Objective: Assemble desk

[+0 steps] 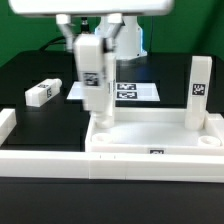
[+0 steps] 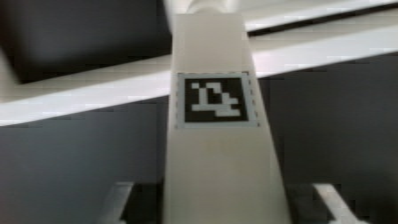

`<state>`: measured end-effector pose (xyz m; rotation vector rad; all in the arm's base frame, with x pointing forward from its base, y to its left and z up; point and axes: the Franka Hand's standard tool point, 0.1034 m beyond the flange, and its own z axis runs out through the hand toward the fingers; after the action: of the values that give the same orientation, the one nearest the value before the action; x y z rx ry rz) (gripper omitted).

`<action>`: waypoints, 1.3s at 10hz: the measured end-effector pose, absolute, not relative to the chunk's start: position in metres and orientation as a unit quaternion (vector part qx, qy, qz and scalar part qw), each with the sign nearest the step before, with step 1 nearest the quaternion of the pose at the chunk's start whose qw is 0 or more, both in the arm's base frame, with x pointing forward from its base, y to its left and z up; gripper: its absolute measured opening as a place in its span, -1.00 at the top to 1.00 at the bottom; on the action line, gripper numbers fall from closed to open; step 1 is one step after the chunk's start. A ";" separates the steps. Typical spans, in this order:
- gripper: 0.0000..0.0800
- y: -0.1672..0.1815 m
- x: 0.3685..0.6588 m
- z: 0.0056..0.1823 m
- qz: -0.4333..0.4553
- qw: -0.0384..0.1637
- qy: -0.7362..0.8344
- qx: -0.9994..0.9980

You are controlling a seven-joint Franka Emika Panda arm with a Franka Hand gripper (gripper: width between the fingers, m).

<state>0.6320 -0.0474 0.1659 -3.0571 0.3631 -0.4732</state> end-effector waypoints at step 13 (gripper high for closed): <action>0.27 0.021 0.627 0.157 -0.232 0.015 0.091 -0.968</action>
Offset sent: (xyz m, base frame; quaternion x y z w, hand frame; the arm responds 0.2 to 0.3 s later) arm 0.0000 0.0000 0.0000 0.0000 0.0000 0.0000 1.0000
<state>0.6272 0.0207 0.1567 -3.0138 0.2846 -0.7217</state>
